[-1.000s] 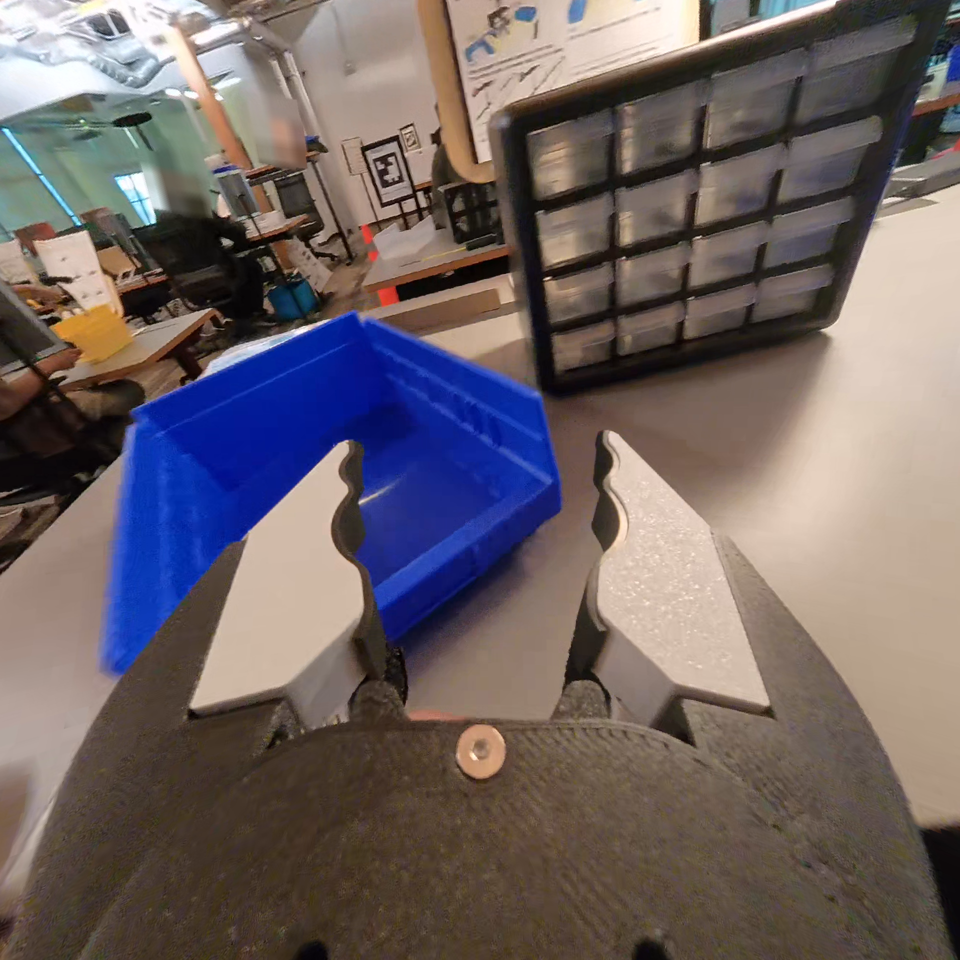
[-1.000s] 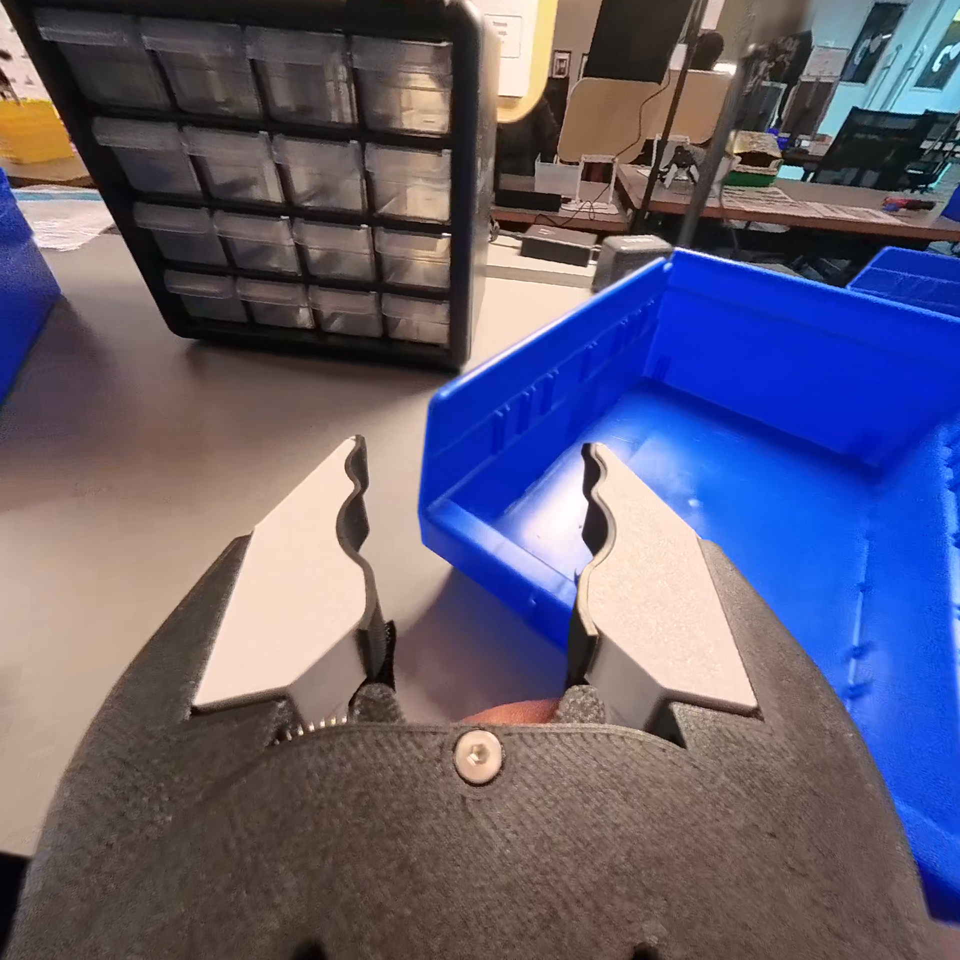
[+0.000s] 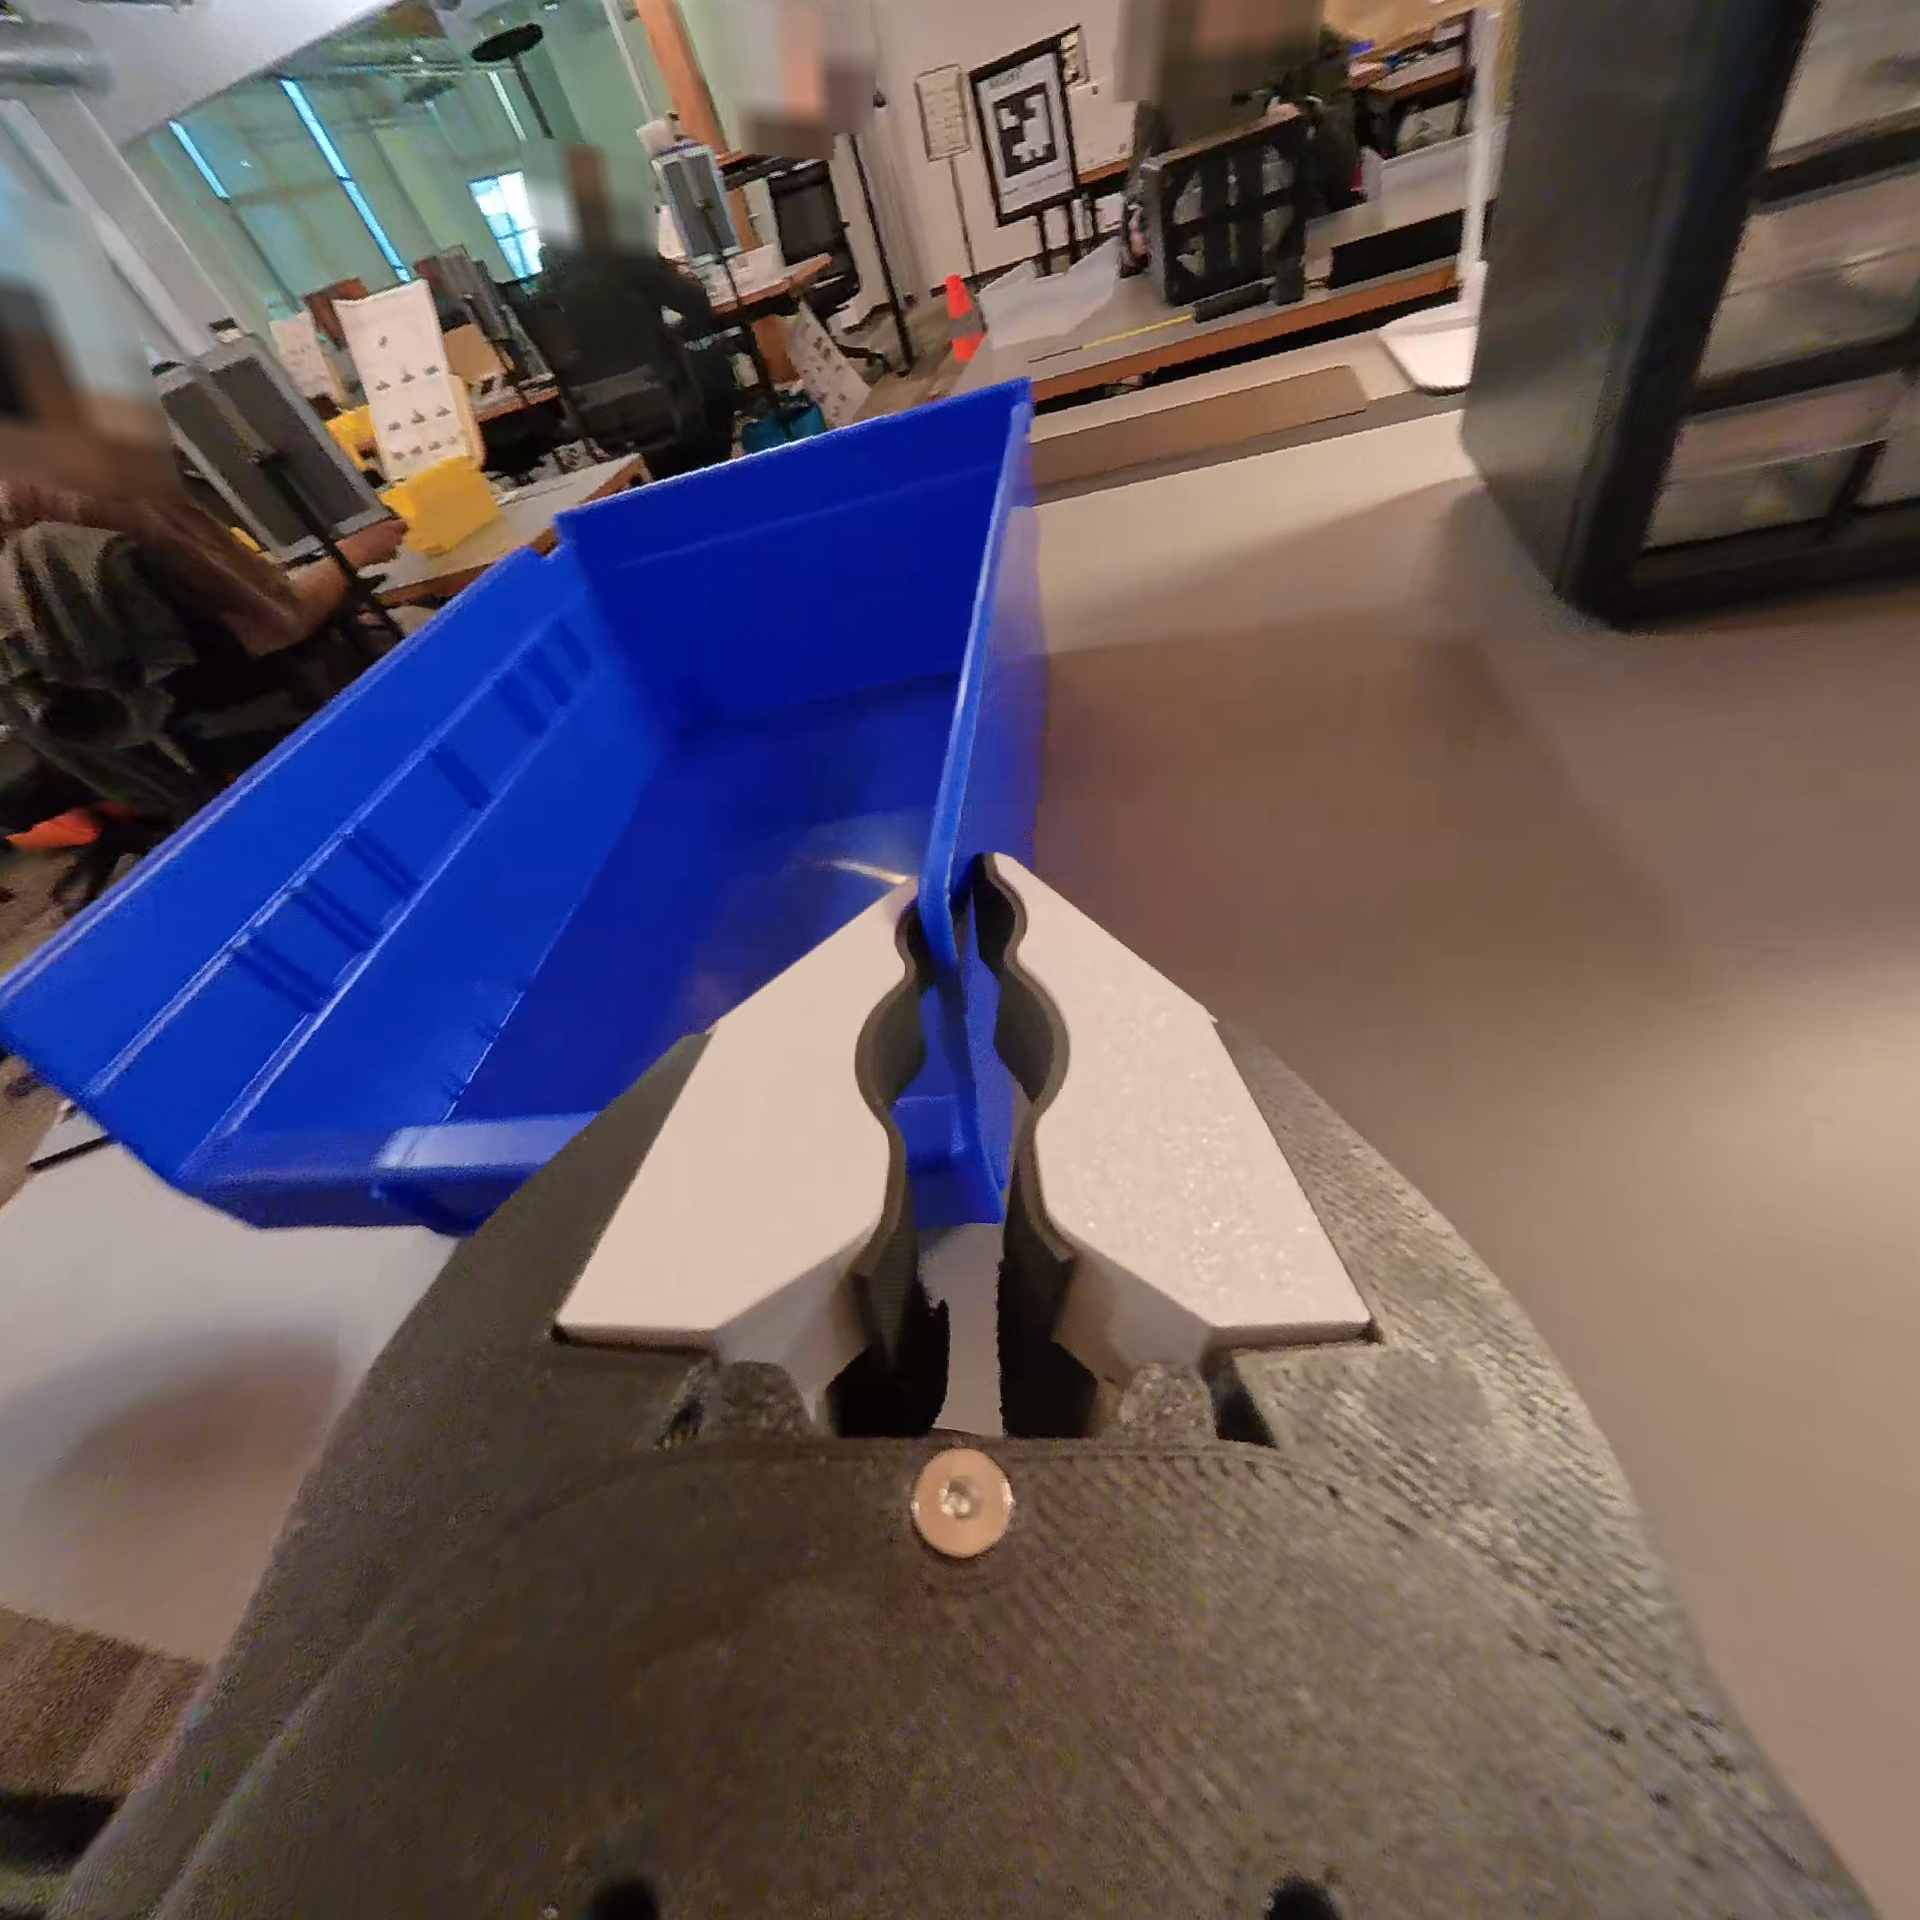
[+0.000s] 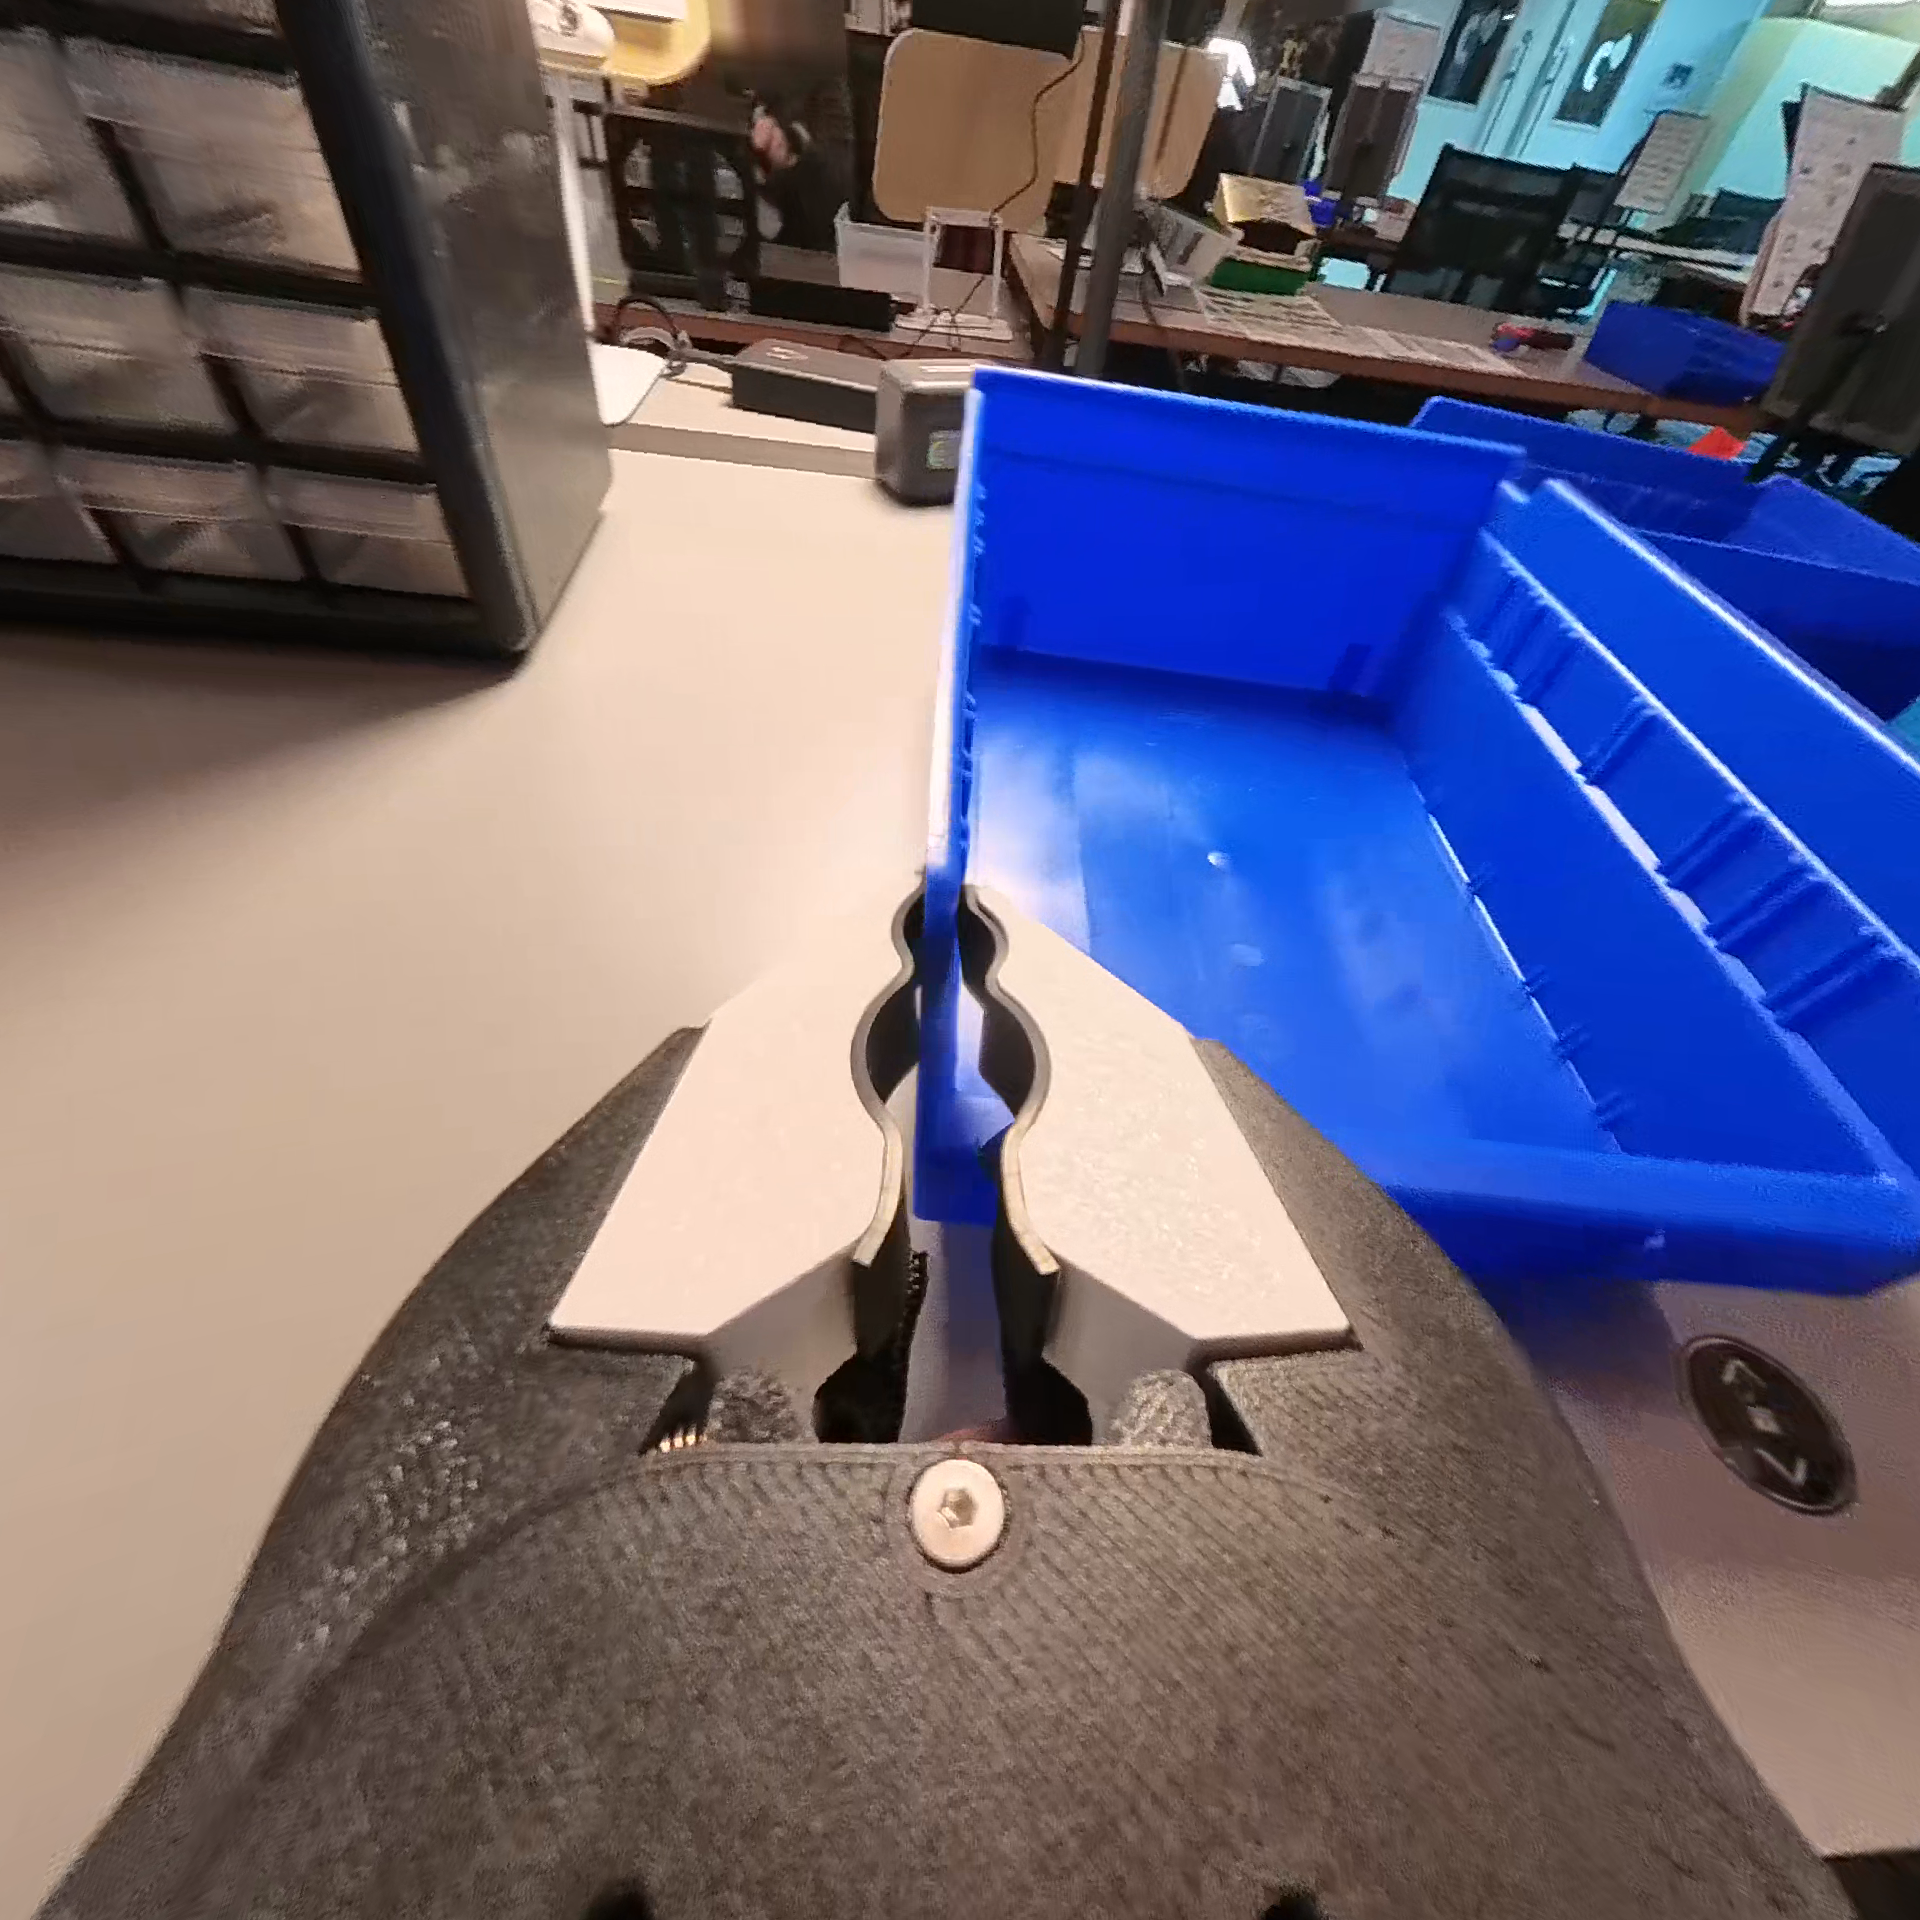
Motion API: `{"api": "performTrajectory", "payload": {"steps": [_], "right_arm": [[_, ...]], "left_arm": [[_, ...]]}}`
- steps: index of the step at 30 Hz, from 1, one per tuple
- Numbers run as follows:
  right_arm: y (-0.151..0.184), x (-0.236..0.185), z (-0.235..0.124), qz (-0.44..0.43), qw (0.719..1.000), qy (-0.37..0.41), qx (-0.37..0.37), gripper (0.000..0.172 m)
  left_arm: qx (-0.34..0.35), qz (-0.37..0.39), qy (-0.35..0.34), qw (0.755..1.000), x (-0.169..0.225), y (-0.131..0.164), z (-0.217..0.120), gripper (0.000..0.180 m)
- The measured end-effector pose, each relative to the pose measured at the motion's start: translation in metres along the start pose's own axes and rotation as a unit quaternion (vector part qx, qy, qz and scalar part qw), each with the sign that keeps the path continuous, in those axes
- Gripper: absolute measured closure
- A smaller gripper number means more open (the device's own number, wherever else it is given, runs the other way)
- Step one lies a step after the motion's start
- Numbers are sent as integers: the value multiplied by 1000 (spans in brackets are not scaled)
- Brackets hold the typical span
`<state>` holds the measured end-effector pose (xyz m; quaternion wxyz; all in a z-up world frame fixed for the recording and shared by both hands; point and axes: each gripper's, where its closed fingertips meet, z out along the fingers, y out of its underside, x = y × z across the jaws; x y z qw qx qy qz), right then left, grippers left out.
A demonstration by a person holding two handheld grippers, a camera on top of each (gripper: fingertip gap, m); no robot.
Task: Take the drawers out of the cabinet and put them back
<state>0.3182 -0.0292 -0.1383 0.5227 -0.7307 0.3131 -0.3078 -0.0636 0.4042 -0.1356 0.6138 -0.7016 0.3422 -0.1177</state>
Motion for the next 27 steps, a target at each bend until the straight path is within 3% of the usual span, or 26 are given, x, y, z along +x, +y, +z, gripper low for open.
{"api": "performTrajectory", "payload": {"steps": [12,27], "right_arm": [[-2,18,22,4,1000,-7,-7,167],[-7,29,48,10,999,-30,-7,166]], "left_arm": [[-5,5,-17,1000,-49,14,-1,178],[-10,9,52,999,-71,10,46,177]]}}
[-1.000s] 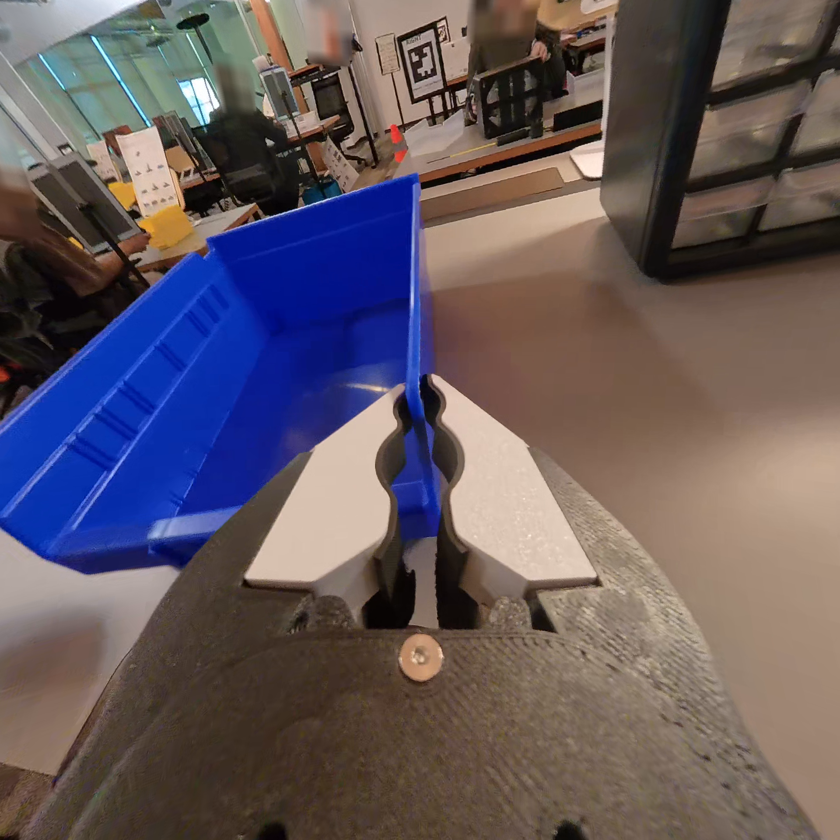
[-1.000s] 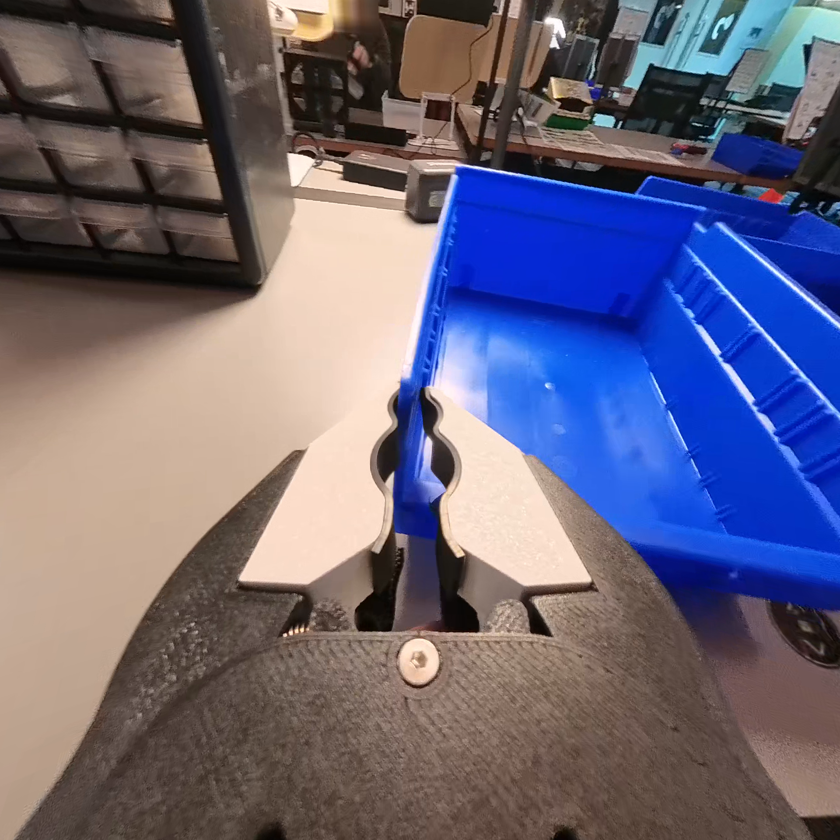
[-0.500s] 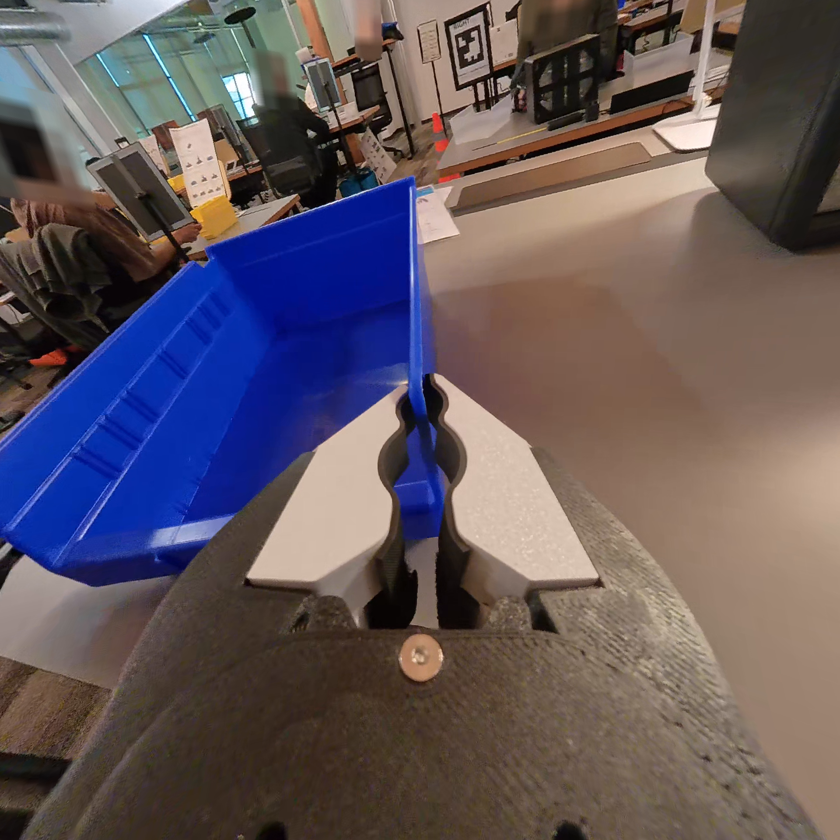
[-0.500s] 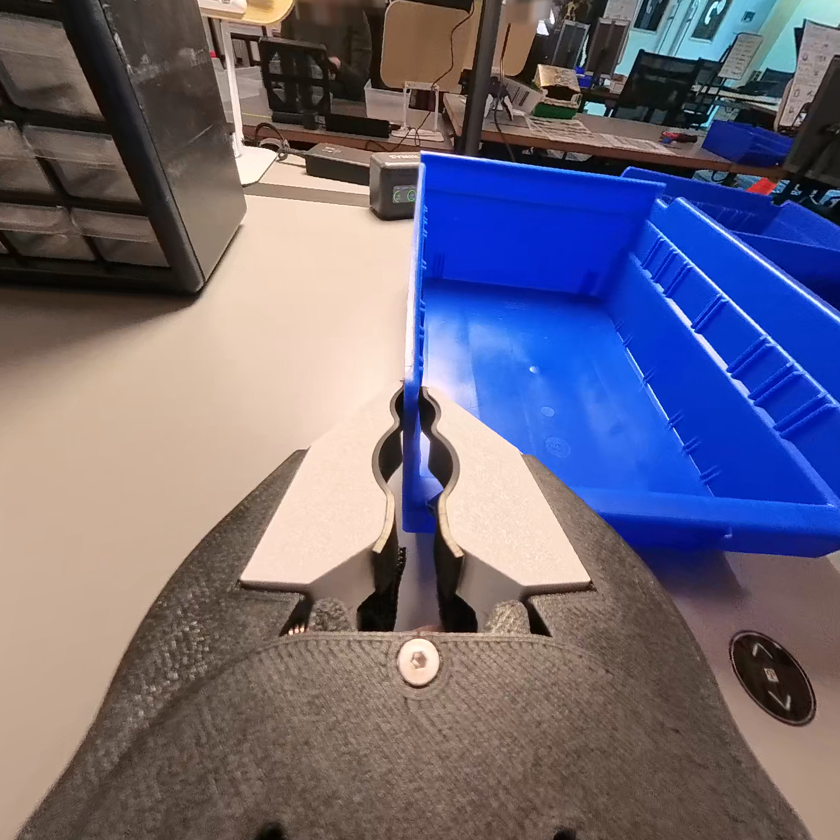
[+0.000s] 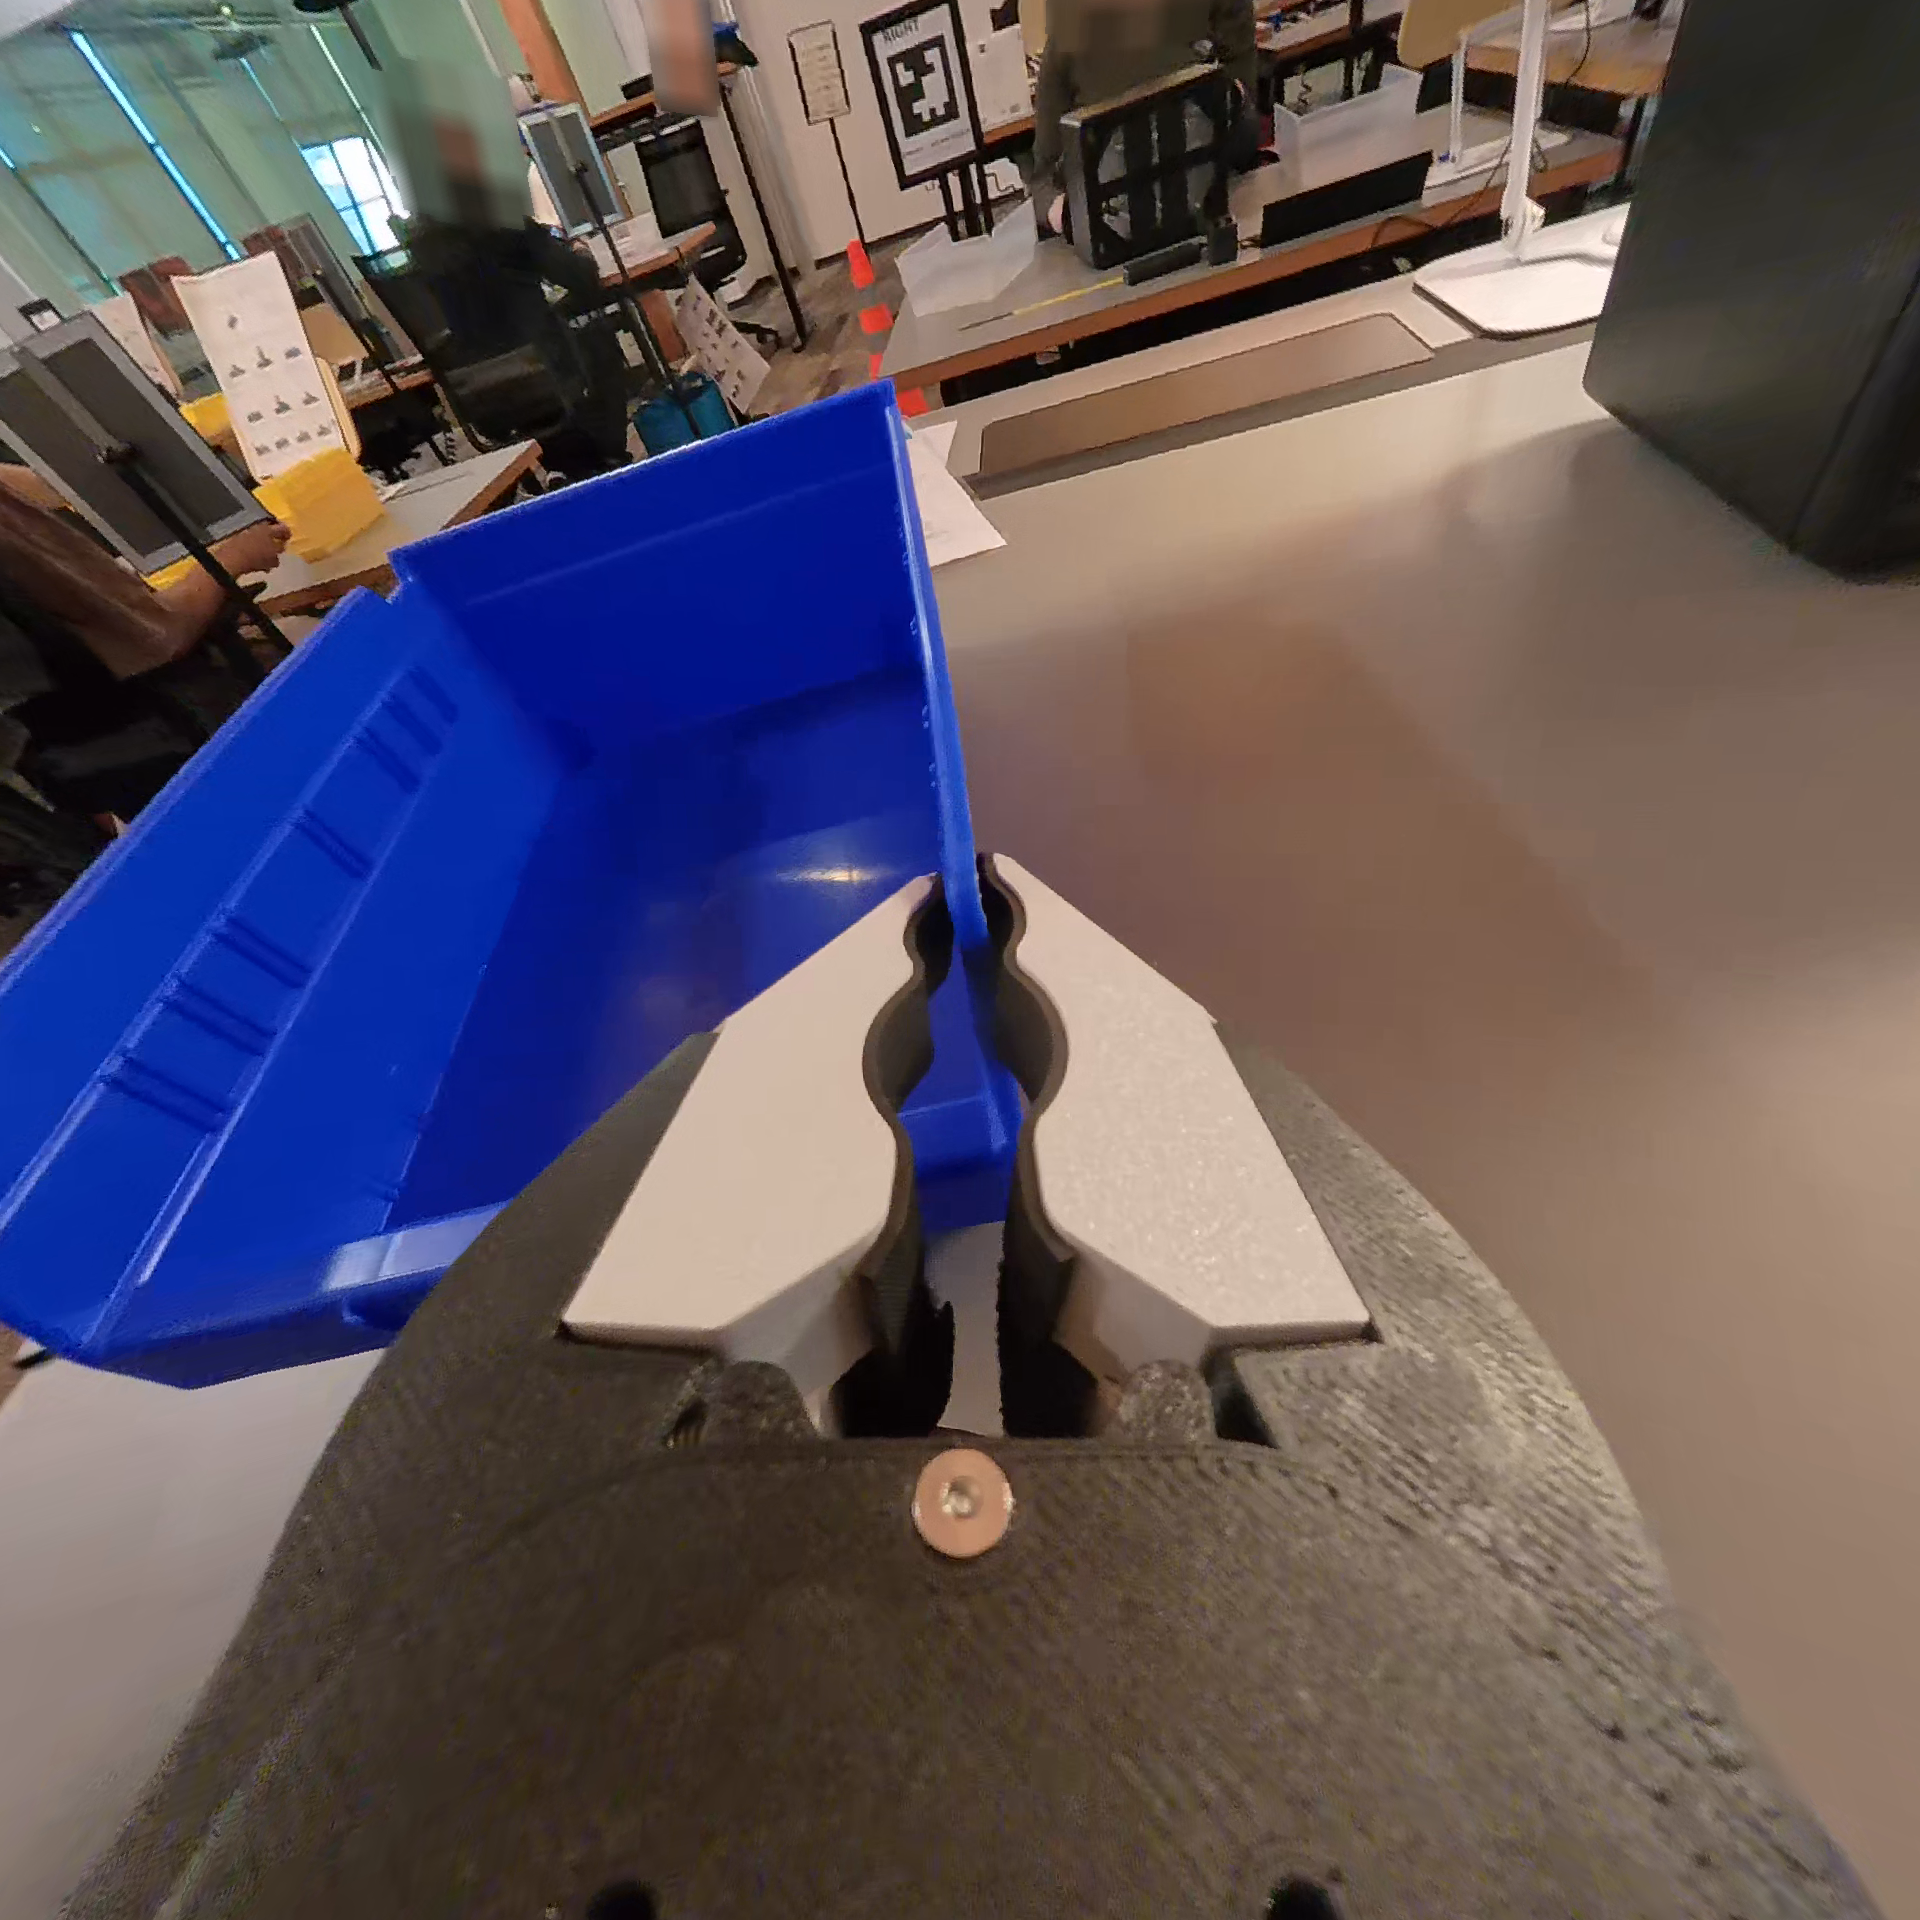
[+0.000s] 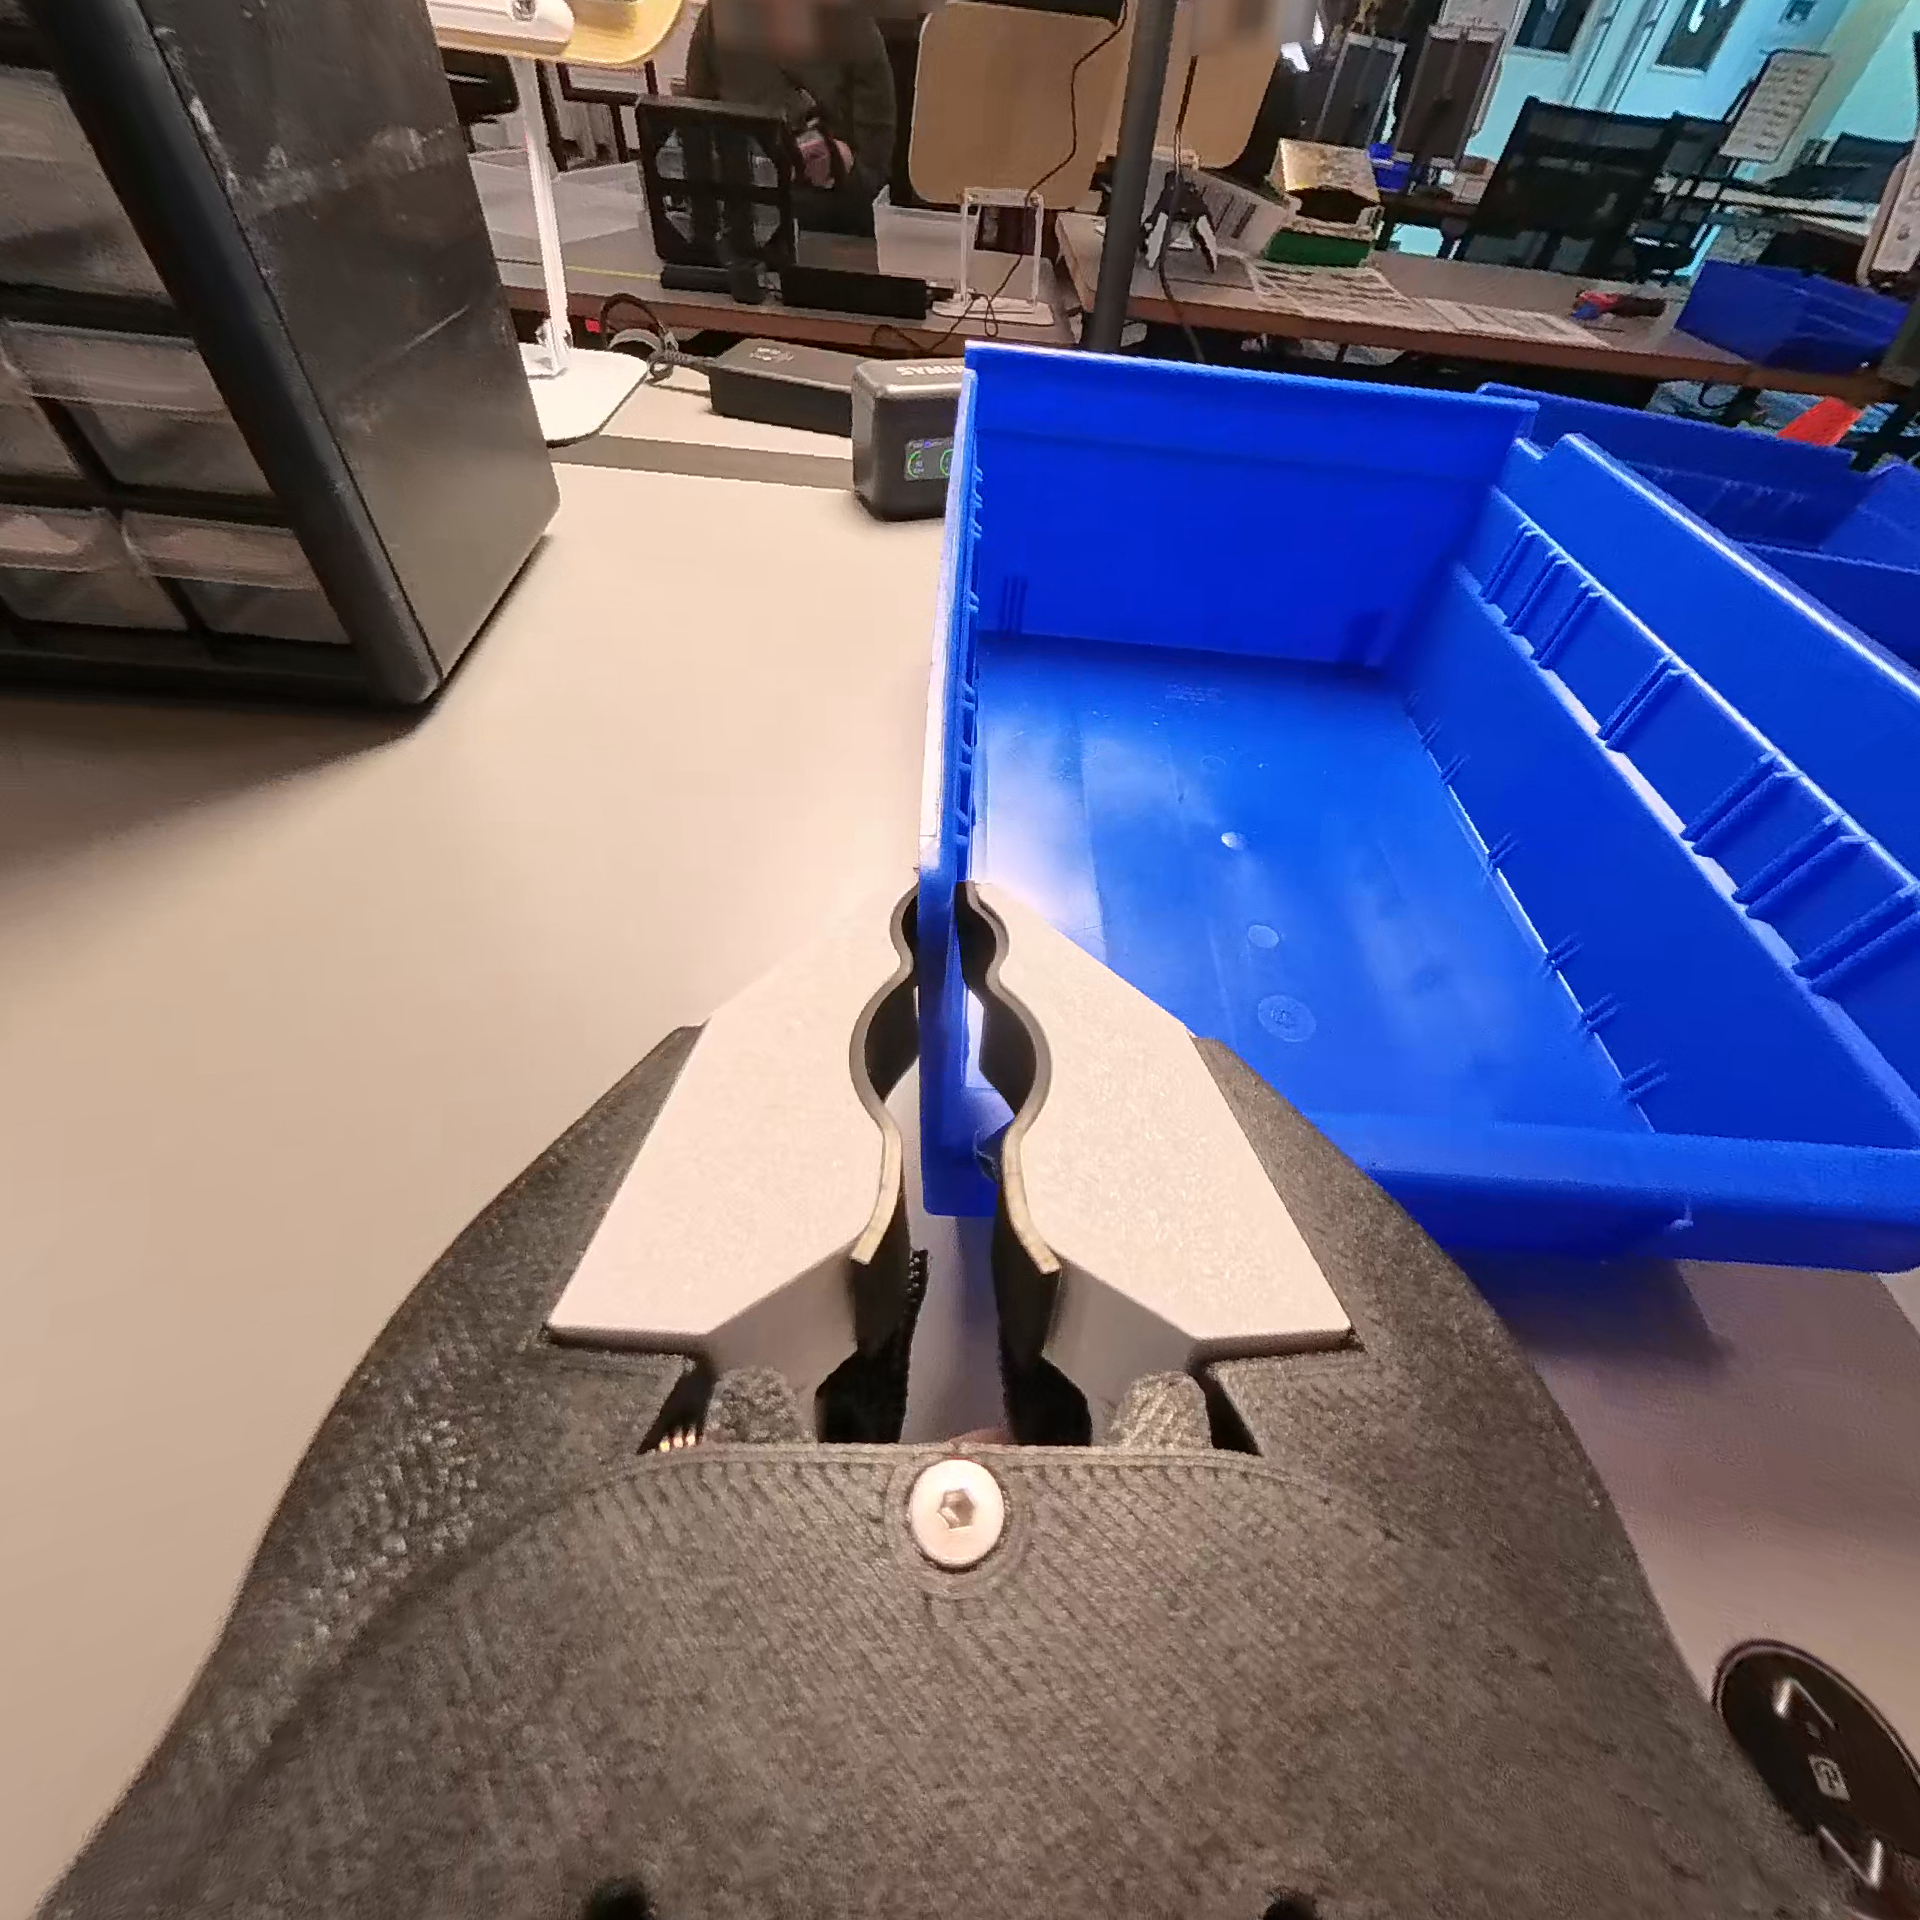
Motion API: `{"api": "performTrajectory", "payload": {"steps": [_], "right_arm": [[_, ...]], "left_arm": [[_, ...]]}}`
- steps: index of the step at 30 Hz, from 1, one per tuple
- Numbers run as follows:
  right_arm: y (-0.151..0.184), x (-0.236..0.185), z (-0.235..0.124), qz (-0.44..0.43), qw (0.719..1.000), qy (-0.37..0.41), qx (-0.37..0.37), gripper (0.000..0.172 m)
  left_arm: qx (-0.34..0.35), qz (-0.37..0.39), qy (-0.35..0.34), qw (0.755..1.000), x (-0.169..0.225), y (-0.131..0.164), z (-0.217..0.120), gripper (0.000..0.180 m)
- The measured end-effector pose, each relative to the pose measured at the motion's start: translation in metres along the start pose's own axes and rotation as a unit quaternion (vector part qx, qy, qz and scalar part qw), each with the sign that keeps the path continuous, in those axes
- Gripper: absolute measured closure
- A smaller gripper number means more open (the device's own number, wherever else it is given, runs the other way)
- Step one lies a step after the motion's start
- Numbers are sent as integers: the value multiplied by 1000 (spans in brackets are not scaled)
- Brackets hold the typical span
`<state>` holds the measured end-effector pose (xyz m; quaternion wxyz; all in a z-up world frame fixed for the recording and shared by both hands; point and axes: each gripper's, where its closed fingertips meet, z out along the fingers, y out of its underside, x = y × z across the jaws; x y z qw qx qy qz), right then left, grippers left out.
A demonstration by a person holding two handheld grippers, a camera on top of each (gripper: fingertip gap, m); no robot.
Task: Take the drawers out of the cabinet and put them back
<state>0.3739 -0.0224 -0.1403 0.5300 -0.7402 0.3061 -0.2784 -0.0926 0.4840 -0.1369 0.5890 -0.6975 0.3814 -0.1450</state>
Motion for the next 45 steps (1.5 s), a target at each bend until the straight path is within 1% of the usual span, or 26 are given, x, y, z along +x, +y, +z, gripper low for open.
{"api": "performTrajectory", "payload": {"steps": [13,18,25,31,32,33,34,35,36,37,39,41,42,44,45], "right_arm": [[-2,3,6,-3,1000,-23,2,167],[-1,3,5,-1,1000,-28,0,166],[2,-1,-10,8,1000,-27,0,166],[1,-4,-6,3,1000,-16,0,166],[1,-5,-6,1,1000,-14,0,167],[1,-5,-6,3,1000,-12,-1,167],[1,-5,-7,3,1000,-12,-4,166],[3,-7,-9,-1,1000,-18,-10,161],[5,-8,-13,-3,1000,-23,-13,151],[4,-9,-18,-5,1000,-26,-12,143],[-3,-9,-35,-6,1000,-27,2,137],[-21,-17,-54,-3,998,-46,36,132],[-34,-27,-63,5,995,-71,63,132],[-61,-57,-73,37,983,-139,114,132],[-75,-76,-75,47,972,-181,141,130]], "left_arm": [[-1,-11,17,1000,-26,2,19,178],[1,4,28,1000,-29,1,27,177],[1,7,36,999,-34,1,32,177],[7,10,39,999,-34,0,33,178],[8,9,37,999,-34,-1,32,177],[14,8,38,999,-32,-3,29,170],[22,4,41,999,-30,-6,24,160],[29,-3,40,999,-29,-10,19,152],[34,-10,34,999,-30,-14,12,145],[41,-14,26,999,-32,-20,3,140],[69,-17,16,997,-31,-39,-16,137],[106,-22,28,994,-20,-67,-33,136],[128,-25,44,991,-10,-83,-39,135],[174,-32,92,980,16,-119,-44,133],[198,-37,121,972,32,-138,-43,132]]}}
